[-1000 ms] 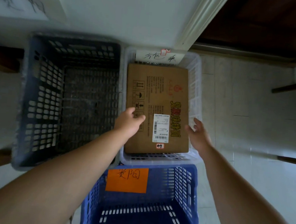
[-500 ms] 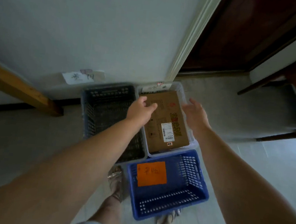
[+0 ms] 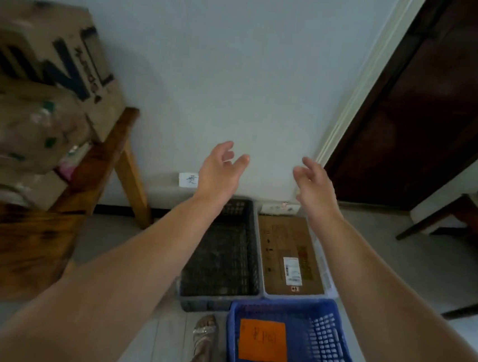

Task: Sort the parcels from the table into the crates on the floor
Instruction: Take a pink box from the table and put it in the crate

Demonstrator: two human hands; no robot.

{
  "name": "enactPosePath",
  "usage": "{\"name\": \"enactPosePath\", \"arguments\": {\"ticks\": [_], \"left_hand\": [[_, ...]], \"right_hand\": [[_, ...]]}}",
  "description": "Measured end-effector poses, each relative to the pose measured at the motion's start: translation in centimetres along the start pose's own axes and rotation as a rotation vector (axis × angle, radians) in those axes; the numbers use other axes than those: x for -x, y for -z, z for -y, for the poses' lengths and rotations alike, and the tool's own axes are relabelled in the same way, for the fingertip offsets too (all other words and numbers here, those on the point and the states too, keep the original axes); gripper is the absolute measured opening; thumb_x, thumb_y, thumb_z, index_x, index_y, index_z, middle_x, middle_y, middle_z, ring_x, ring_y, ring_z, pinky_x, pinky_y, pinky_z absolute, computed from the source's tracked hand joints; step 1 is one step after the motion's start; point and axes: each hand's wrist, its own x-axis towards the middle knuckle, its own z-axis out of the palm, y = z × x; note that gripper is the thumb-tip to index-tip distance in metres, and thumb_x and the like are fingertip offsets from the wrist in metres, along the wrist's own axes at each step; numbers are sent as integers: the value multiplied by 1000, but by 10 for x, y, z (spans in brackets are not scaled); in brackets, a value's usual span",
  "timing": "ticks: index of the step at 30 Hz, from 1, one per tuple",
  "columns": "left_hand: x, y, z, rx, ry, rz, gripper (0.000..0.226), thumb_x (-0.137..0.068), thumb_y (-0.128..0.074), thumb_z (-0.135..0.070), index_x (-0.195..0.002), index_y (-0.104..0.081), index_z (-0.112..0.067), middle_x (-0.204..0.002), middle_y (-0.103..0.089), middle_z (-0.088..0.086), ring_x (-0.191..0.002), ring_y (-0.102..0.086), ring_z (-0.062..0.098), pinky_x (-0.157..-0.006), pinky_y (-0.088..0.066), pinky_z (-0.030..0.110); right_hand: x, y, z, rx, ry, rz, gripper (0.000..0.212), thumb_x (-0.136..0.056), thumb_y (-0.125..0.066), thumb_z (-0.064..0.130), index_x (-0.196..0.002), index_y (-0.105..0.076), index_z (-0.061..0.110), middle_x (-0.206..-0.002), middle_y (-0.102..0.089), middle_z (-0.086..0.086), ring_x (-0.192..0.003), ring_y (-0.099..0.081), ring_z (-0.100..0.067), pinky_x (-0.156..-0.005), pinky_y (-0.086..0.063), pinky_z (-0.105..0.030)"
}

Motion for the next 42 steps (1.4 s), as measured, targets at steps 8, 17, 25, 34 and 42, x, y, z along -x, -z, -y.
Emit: {"name": "enactPosePath", "arguments": {"ticks": [8, 17, 25, 34, 42], "left_hand": [[93, 130, -18, 2, -45, -197, 50, -91, -59, -31, -138, -42, -21, -134, -51, -1, -112, -47, 9, -90, -35, 23], [152, 268, -17, 32, -73, -466, 52, -90, -61, -32, -138, -44, -21, -129, -55, -2, -109, -52, 10, -98, -43, 31], [204, 424, 12, -31, -64, -605, 51, -90, -60, -34, -137, -45, -20, -129, -56, 0, -114, -53, 15, -91, -45, 30], [255, 597, 65, -80, -16, -691, 47, -88, -61, -38, -132, -48, -26, -122, -57, -5, -105, -56, 14, -84, -52, 34], [255, 703, 112, -44, 49, -747, 50, -90, -61, -32, -136, -44, -22, -123, -57, 0, -104, -57, 16, -79, -52, 30]], "right_hand": [[105, -76, 71, -28, 176, 174, 42, -98, -49, 29, -139, -44, 23, -138, -48, -5, -124, -46, -19, -106, -39, -47], [184, -164, 122, -33, 313, 366, 43, -98, -48, 29, -140, -42, 23, -143, -45, -5, -128, -45, -19, -108, -37, -47], [271, -289, 159, -77, 377, 520, 48, -98, -48, 35, -143, -37, 25, -147, -41, -4, -132, -41, -20, -108, -38, -43], [368, -439, 161, -116, 257, 610, 53, -96, -50, 40, -145, -35, 23, -149, -37, -5, -135, -37, -22, -107, -36, -42], [392, -534, 147, -75, 128, 596, 62, -92, -57, 43, -146, -33, 23, -152, -33, -8, -136, -37, -26, -102, -35, -41]]}}
